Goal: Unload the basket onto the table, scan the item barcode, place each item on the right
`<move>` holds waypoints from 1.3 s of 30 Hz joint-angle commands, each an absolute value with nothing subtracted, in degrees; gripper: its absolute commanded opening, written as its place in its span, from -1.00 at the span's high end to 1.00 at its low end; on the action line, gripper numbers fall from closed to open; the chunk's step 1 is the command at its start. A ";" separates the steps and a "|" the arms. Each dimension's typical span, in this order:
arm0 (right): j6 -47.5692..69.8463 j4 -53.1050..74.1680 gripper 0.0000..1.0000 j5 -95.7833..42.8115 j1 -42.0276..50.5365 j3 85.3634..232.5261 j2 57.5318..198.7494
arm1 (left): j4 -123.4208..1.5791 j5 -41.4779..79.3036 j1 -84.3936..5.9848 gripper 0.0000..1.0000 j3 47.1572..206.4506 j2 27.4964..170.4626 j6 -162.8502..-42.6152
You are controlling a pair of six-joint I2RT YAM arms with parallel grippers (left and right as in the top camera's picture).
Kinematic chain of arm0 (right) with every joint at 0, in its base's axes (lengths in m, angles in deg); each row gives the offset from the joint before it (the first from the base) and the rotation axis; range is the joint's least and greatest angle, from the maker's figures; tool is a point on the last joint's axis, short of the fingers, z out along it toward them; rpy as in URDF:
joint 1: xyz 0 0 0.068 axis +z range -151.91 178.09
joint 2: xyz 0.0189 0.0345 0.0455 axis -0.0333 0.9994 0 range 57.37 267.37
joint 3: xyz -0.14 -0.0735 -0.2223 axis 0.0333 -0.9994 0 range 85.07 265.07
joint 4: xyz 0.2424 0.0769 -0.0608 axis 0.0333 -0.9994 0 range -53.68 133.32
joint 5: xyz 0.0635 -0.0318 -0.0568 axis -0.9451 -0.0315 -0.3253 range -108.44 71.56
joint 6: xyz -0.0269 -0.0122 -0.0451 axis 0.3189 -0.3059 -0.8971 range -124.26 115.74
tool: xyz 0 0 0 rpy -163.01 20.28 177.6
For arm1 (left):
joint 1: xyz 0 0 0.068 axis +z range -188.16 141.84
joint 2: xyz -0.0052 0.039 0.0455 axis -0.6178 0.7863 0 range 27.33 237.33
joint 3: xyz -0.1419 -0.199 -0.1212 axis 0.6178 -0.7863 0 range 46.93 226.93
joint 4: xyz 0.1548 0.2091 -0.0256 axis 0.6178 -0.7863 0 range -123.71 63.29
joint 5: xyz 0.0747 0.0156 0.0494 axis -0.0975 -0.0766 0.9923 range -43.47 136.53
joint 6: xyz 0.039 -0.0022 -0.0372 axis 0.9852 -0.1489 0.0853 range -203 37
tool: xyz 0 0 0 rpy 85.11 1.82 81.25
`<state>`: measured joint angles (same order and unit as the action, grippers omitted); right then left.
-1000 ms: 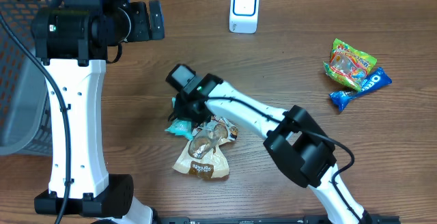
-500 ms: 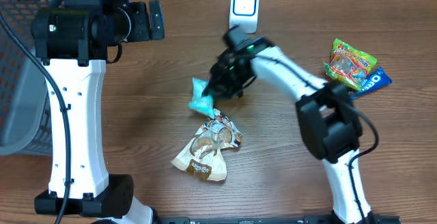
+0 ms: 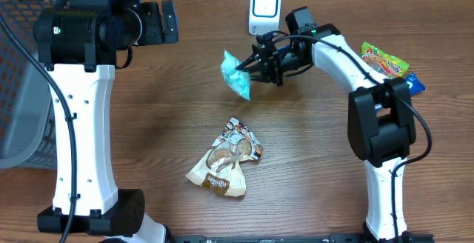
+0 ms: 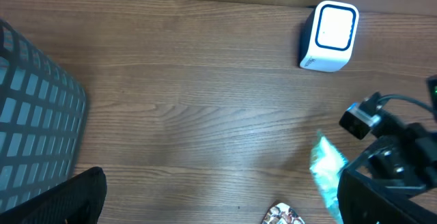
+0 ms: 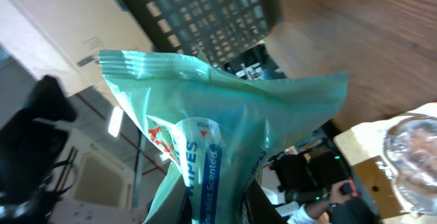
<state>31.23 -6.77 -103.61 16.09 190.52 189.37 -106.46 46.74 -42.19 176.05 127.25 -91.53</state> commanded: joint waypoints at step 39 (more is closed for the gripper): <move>24.84 -17.46 0.93 -108.24 1.64 195.48 167.97 | -106.39 46.69 -42.30 -1.00 176.03 127.40 -90.48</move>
<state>32.43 -16.95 -106.45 2.30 200.27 167.58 -106.46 46.74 -42.19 175.96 127.25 -91.53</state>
